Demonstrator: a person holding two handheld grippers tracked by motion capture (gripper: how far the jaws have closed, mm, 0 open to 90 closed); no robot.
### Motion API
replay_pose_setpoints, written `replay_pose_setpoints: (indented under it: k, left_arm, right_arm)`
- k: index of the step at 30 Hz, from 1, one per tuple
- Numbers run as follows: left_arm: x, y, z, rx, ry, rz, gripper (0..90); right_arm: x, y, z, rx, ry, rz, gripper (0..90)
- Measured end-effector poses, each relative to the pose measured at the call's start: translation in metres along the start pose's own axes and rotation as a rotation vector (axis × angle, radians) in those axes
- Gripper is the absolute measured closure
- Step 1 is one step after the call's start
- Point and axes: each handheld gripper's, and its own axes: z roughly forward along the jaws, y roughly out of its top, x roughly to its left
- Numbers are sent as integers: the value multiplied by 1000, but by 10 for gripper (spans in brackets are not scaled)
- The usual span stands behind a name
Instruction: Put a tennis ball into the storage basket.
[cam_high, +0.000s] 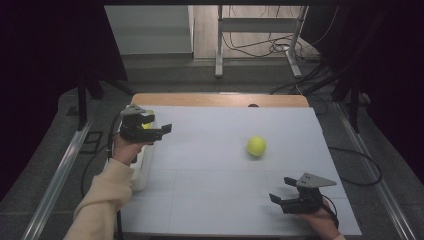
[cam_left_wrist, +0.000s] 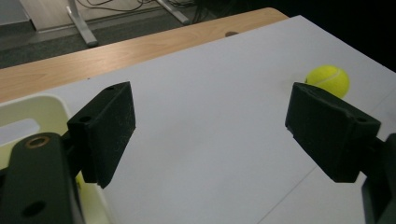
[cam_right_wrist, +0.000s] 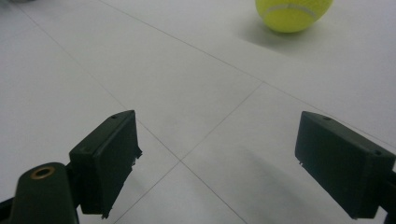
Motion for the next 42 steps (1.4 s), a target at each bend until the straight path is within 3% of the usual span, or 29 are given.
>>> replay_pose_setpoints:
  k: [19, 36, 42]
  left_arm:
    - [-28, 2, 8, 0, -70, 53, 166]
    - [-51, 2, 19, 5, -132, 76, 167]
    - [-62, 1, 22, 7, -155, 104, 166]
  right_arm:
    - [0, 0, -1, -3, 1, -5, 139]
    - [0, 1, 0, -6, -4, 8, 139]
    - [1, 2, -1, -13, 1, 4, 140]
